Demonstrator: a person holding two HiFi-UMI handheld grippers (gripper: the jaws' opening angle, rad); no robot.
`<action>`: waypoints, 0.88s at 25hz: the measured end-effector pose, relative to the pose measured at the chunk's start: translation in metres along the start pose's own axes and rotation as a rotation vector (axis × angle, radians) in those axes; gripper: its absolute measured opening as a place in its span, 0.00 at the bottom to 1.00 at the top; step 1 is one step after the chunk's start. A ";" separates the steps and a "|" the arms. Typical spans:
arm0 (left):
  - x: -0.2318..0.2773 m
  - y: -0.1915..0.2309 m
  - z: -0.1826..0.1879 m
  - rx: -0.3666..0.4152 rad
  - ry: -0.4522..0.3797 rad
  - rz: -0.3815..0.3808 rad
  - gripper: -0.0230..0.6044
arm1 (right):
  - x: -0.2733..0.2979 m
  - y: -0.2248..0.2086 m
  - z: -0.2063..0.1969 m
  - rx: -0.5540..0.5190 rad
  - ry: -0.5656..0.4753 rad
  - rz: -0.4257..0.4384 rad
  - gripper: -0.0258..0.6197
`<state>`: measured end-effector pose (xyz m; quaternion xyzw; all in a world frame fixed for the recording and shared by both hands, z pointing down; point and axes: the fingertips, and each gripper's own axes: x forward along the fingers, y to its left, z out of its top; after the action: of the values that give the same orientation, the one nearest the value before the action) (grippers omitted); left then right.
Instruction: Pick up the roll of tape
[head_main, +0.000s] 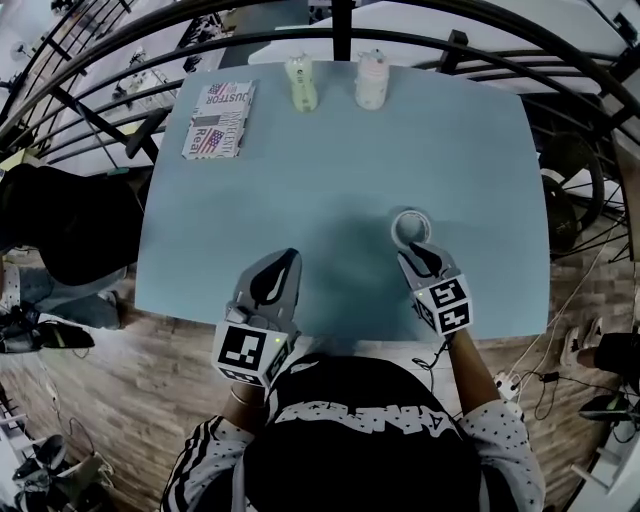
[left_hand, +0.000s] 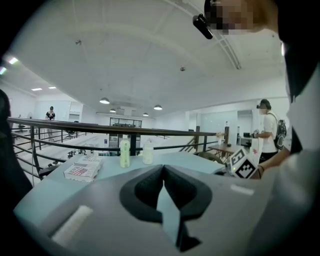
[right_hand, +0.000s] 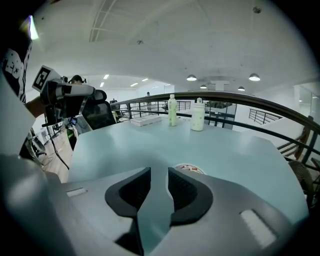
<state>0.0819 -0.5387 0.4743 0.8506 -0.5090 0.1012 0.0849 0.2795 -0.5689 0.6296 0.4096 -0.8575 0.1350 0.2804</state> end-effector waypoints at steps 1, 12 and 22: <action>0.003 0.003 0.001 -0.002 -0.002 0.000 0.04 | 0.005 -0.003 -0.002 -0.005 0.011 -0.004 0.22; 0.025 0.022 0.013 -0.022 -0.037 -0.006 0.04 | 0.042 -0.015 -0.017 -0.100 0.110 -0.009 0.25; 0.028 0.040 0.027 -0.043 -0.065 0.033 0.04 | 0.066 -0.016 -0.036 -0.219 0.255 0.043 0.25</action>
<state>0.0620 -0.5881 0.4575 0.8429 -0.5274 0.0641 0.0850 0.2714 -0.6037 0.6978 0.3376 -0.8332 0.0976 0.4268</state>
